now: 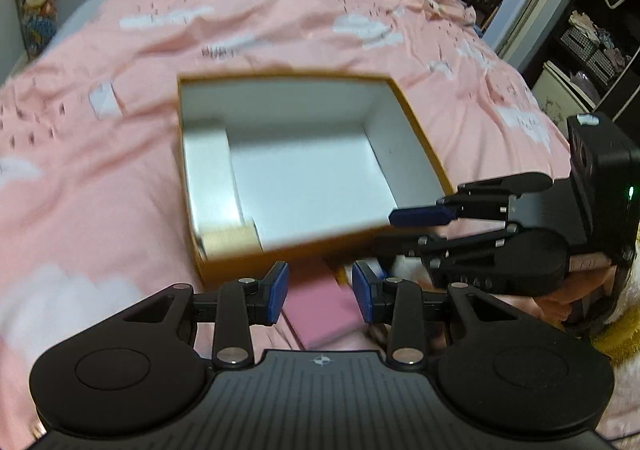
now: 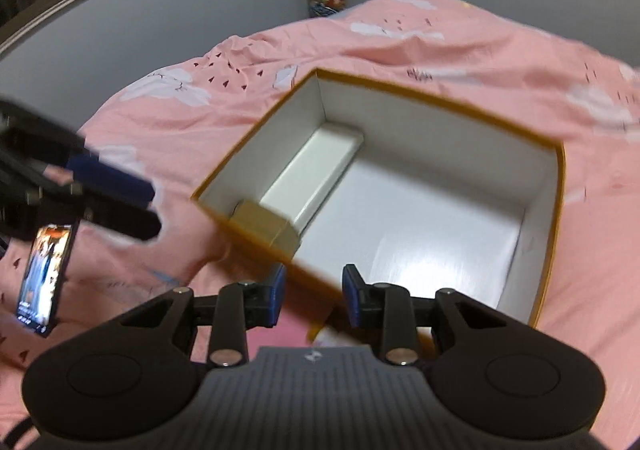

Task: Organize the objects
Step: 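Withdraw both grippers from the orange box toward the remaining items, then grasp the dark grey box with the right gripper and lift it, then grasp the pink wallet with the left gripper while the right carries the grey box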

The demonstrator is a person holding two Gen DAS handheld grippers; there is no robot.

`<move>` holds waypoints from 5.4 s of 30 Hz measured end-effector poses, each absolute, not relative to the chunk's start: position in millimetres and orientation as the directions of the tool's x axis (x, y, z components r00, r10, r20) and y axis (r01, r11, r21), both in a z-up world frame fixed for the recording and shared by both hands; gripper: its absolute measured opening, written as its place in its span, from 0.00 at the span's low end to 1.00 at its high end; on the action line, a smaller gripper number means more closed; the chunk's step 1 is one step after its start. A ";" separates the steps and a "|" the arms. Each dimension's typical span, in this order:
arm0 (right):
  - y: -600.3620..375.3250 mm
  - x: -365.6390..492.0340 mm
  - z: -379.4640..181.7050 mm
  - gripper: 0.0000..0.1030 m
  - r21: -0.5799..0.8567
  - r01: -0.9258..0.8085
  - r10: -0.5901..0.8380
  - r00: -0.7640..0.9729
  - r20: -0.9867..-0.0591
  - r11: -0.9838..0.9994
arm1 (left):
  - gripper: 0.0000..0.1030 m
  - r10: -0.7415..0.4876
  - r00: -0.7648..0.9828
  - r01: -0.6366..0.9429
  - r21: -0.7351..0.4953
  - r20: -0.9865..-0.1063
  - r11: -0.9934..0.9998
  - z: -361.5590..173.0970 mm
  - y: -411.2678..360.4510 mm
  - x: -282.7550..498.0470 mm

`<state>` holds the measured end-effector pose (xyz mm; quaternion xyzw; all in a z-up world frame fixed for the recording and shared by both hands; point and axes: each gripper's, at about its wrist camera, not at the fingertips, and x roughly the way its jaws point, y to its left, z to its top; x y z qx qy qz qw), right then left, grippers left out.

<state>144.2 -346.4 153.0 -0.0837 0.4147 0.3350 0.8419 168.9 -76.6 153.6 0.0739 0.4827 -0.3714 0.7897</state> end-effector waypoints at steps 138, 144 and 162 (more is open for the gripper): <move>-404.5 133.5 127.8 0.36 0.230 -0.576 0.496 0.359 -0.791 0.784 | 0.31 -0.610 0.213 -0.155 -0.643 -0.763 0.750 7.3 -73.2 196.5; -404.8 127.6 142.9 0.35 0.207 -0.600 0.504 0.381 -0.775 0.772 | 0.19 -0.612 0.278 -0.092 -0.654 -0.741 0.750 35.5 -65.9 170.6; -406.7 135.6 204.5 0.35 0.166 -0.618 0.544 0.495 -0.678 0.768 | 0.18 -0.663 0.523 0.193 -0.683 -0.535 0.704 136.1 -75.0 146.4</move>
